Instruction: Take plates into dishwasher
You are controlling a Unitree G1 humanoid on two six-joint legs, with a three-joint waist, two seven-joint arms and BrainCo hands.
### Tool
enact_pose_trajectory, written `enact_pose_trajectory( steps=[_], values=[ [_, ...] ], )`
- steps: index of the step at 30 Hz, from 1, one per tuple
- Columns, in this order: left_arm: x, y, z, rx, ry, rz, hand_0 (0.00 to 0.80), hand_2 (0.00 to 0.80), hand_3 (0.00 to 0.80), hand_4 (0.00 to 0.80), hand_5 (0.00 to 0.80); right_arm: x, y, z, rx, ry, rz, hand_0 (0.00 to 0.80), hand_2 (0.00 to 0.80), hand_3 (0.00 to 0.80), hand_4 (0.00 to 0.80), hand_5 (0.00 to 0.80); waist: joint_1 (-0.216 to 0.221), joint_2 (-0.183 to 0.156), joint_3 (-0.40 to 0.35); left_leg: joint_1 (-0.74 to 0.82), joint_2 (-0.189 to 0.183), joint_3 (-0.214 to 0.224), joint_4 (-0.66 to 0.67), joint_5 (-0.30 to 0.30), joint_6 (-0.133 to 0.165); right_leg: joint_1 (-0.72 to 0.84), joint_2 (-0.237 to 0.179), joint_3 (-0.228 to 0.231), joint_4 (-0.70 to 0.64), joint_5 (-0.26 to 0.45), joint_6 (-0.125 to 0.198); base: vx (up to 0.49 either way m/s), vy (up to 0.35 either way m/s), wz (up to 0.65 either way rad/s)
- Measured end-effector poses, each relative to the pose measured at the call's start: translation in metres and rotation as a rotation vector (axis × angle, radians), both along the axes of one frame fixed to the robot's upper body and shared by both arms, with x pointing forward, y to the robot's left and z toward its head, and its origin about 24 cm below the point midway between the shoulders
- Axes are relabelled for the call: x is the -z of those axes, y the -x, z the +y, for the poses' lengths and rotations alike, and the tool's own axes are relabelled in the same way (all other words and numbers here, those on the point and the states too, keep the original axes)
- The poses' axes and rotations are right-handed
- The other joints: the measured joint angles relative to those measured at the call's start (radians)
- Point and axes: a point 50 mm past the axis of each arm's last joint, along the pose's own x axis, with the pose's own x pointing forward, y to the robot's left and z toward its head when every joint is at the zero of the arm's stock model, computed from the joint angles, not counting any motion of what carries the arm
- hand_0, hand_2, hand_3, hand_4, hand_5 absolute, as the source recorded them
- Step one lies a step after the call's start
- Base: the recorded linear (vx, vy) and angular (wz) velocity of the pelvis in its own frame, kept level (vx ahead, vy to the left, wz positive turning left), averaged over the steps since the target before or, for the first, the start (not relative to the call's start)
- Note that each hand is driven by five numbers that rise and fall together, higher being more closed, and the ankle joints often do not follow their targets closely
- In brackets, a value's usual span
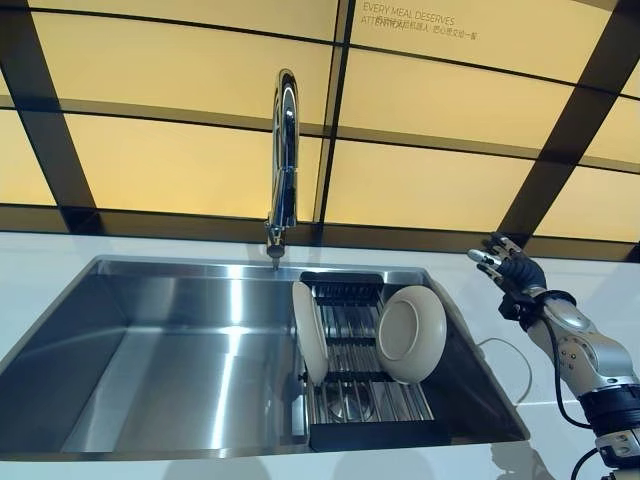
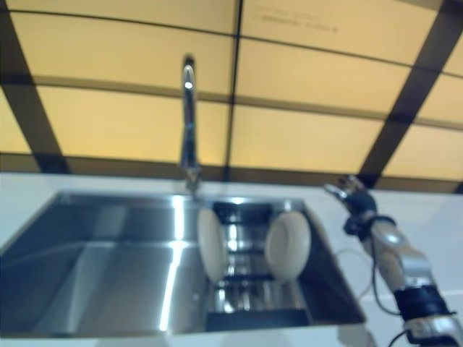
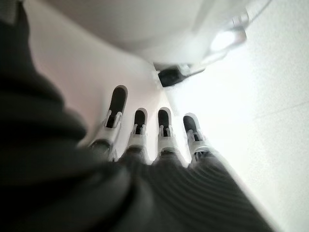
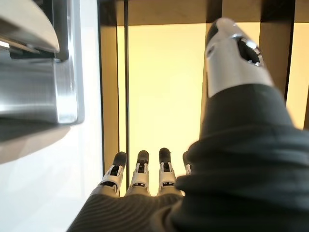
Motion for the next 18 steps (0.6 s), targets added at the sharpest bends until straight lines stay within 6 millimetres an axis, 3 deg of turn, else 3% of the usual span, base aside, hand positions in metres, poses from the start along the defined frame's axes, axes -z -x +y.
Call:
enact_pose_trajectory(
  steps=[9,18],
  values=[
    [0.002,0.006,-0.003,-0.004,0.007,0.01,0.0,0.0,0.0,0.0,0.0,-0.004,0.003,-0.005,-0.012,0.022,0.022,0.0,0.0,0.0,0.0,0.0,-0.018,0.024,-0.011,-0.001,-0.001,-0.001,-0.003,-0.003,0.001,0.0,-0.002,0.0,0.002,-0.002,-0.002,0.0,0.0,0.0],
    [0.002,0.007,-0.004,-0.006,0.009,0.011,0.0,0.0,0.0,0.0,0.0,0.031,0.013,-0.005,-0.082,0.025,0.198,0.0,0.0,0.0,0.0,0.0,-0.019,0.03,-0.016,0.001,-0.001,-0.001,-0.004,-0.003,0.001,0.003,-0.001,-0.001,0.002,-0.002,-0.003,0.0,0.0,0.0]
  ],
)
